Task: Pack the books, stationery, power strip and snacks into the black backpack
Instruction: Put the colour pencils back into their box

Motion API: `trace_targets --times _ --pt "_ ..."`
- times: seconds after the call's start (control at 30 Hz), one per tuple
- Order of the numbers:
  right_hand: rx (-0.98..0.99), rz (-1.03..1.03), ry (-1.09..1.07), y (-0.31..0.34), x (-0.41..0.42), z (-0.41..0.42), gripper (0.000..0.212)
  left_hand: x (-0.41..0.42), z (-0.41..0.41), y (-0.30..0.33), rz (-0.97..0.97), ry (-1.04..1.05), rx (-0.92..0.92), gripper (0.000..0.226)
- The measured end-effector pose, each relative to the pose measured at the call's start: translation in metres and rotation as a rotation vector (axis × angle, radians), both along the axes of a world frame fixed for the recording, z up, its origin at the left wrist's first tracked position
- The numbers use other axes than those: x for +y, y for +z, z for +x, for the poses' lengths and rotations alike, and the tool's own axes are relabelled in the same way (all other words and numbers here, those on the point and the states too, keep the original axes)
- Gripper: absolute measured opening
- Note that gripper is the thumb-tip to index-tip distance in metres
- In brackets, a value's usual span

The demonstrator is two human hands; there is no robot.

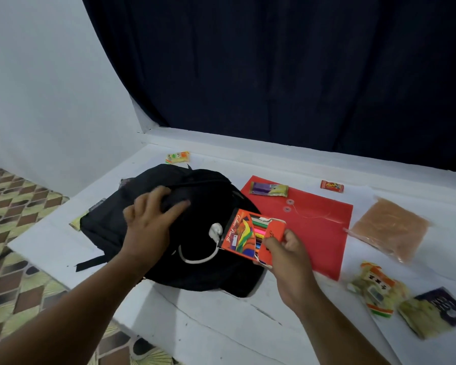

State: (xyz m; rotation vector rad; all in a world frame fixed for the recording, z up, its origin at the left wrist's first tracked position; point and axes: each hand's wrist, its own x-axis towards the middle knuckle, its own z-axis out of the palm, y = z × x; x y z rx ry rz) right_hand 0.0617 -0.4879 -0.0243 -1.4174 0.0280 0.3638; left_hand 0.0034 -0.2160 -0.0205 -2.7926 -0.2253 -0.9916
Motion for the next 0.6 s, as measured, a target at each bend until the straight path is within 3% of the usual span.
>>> trace_targets --times 0.07,0.13,0.27,0.33,0.47,0.6 --pt "0.000 0.009 0.015 0.001 0.004 -0.002 0.019 0.002 0.004 -0.003 0.003 -0.048 0.237 0.041" --pt "-0.009 0.014 0.020 0.002 0.005 -0.002 0.018 -0.002 0.006 -0.007 -0.159 0.080 0.395 0.048" --pt "-0.012 0.003 0.018 0.000 0.006 -0.002 0.016 -0.015 0.001 -0.024 -0.229 0.289 0.602 0.104" --pt "-0.008 -0.011 0.020 -0.003 0.006 -0.001 0.015 -0.016 0.003 -0.024 -0.227 0.315 0.664 0.120" --pt "-0.012 -0.042 0.020 -0.005 0.016 -0.002 0.016 -0.013 0.009 -0.005 -0.318 0.273 0.618 0.086" --pt "-0.046 -0.096 0.045 0.002 0.038 0.001 0.013 0.014 0.008 0.044 -0.782 0.174 0.284 0.054"
